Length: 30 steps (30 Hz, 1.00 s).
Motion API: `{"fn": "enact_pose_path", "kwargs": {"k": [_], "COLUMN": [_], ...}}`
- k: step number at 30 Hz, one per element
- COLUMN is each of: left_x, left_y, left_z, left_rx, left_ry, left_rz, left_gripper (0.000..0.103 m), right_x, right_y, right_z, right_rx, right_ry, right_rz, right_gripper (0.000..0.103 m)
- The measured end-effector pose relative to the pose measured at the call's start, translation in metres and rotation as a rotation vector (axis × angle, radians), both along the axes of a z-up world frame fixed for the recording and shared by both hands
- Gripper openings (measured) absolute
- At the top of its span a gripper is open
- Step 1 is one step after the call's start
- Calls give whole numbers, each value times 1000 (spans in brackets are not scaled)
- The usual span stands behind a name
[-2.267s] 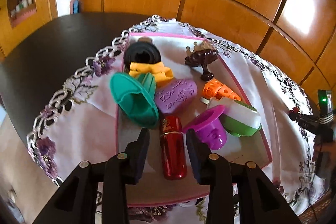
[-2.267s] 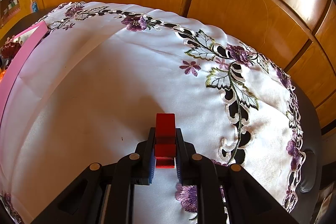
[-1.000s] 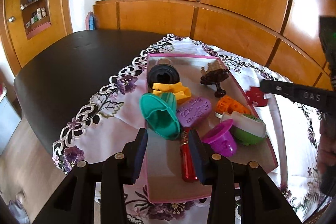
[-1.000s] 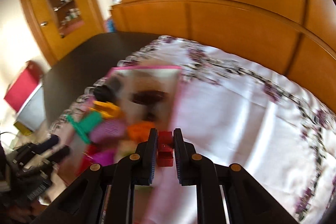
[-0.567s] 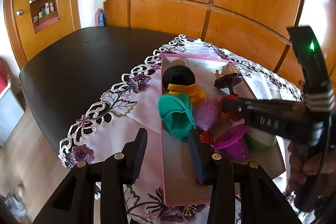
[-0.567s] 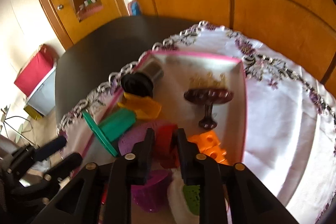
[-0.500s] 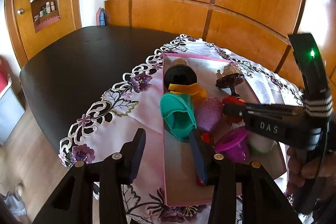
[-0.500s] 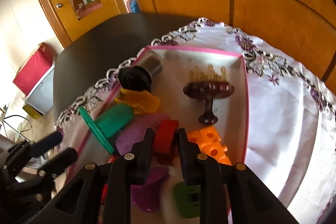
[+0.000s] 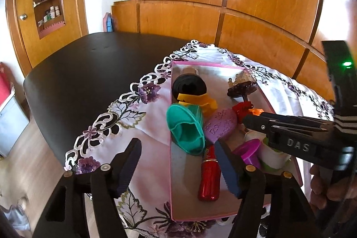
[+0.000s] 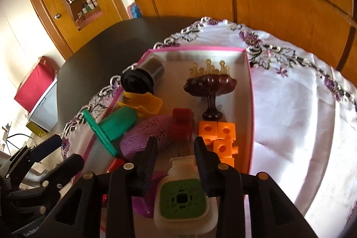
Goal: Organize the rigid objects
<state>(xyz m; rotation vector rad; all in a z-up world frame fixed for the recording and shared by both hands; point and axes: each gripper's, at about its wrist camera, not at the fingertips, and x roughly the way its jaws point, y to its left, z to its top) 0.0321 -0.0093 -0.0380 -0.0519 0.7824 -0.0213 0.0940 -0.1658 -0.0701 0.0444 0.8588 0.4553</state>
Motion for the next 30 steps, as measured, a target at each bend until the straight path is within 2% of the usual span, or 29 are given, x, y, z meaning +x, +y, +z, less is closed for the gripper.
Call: {"fn": "enact_pose_path", "kwargs": {"k": [9, 11, 12, 16, 20, 23, 30], "left_x": [-10, -14, -17, -27, -29, -34, -40], "left_y": [-6, -9, -11, -19, -28, -32, -32], "left_z": [13, 16, 18, 21, 19, 20, 27], "left_rx": [10, 9, 10, 27, 73, 88, 51], "left_ry": [-41, -54, -62, -87, -65, -82, -105], "left_rz": [-3, -2, -4, -10, 12, 13, 4], "left_gripper": [87, 101, 103, 103, 103, 103, 103], "right_x": [-42, -54, -58, -73, -77, -82, -87], "right_y": [-22, -28, -31, -41, -43, -44, -41], "right_z": [28, 30, 31, 25, 18, 17, 23], "right_rx": [-39, -61, -70, -72, -71, -75, -74], "right_ry": [-147, -179, -189, -192, -179, -188, -212], "right_rz": [-162, -217, -240, -306, -325, -328, -326], "right_gripper": [43, 43, 43, 43, 43, 43, 43]}}
